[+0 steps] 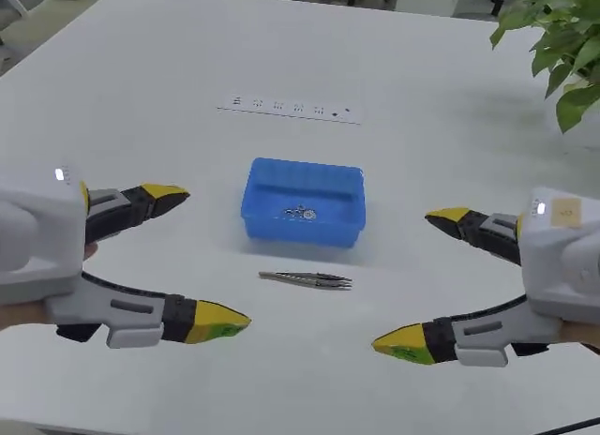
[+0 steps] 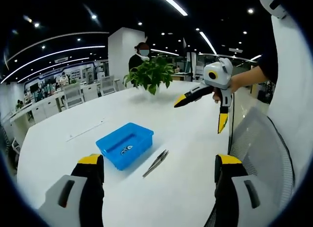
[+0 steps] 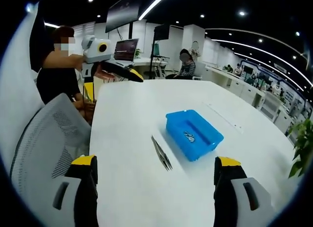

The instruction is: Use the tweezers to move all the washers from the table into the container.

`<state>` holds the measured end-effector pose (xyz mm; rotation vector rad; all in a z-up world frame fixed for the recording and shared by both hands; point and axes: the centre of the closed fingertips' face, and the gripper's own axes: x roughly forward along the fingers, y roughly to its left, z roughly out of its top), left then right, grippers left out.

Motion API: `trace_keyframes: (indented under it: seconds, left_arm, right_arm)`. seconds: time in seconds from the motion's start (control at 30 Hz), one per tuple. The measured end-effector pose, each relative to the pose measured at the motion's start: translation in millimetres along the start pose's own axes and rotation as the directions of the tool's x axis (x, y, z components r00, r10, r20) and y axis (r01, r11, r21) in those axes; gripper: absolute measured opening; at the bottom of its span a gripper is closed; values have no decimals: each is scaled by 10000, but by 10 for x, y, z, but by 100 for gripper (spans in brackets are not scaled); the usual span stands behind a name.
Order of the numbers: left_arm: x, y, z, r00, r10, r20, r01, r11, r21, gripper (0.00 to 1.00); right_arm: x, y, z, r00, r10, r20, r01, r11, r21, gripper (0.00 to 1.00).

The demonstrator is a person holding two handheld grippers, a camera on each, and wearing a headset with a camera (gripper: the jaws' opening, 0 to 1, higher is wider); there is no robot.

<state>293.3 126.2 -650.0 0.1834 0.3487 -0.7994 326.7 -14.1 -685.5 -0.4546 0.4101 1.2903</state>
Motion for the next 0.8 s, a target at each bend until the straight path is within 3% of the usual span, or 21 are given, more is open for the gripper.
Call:
trace_keyframes:
  seconds: [0.2,0.27,0.5,0.7,0.8]
  left_arm:
    - [-35,-45,46,9997,47,243,-49,9999,96,100]
    - [-41,-51,6,10000,72,10,-72,9998,195,100]
    - [-72,-60,-11,9998,176,3,-176,9998,97,100]
    - [-88,-28,-4,9996,280,14,-280,9995,111,100]
    - [-87,40,-16,9990,429,-83,-427,9988,255,100]
  right_arm:
    - [-22,-8,38,9999,-104,62,104,9999,8,100]
    - [-24,-11,49,9998,-171,82,171,9999,15,100]
    - [-26,18,94,9998,-115,142,115,9999,17,100]
    - [-24,25,76,9999,-82,81,82,9999,70,100]
    - [-33,39,105,9996,76,258,-81,9998,201,100]
